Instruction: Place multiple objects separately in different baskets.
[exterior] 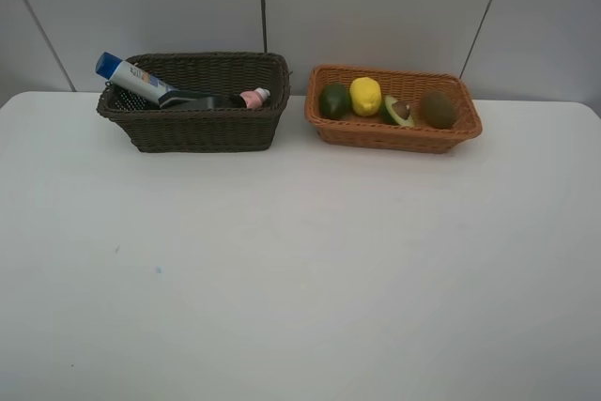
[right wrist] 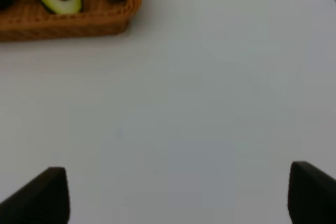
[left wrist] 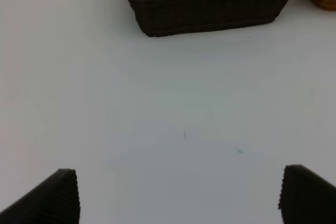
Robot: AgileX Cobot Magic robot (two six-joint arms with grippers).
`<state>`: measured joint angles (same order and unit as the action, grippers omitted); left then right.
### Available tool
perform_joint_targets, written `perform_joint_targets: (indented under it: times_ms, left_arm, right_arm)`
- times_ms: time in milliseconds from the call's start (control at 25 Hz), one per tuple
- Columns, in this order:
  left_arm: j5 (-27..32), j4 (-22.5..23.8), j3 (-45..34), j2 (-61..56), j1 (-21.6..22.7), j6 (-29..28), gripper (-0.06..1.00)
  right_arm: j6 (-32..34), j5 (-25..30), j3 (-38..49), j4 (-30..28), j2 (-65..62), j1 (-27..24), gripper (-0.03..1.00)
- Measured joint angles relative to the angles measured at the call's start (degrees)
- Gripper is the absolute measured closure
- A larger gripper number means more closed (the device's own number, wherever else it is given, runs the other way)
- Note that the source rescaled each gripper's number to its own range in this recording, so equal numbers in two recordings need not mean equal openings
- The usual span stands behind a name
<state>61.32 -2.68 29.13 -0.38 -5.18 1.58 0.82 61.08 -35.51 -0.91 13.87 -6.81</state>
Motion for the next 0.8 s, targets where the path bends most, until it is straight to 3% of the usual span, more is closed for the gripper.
perform_joint_targets:
  times_ms: [280, 800]
  left_arm:
    - [0.0, 0.0, 0.0, 0.0, 0.0, 0.0, -0.05]
    - [0.0, 0.0, 0.0, 0.0, 0.0, 0.0, -0.05]
  right_arm:
    - [0.0, 2.1, 2.42, 0.0, -13.37, 0.0, -0.01]
    - [-0.82, 0.7, 5.35, 0.01, -14.04, 0.0, -0.01]
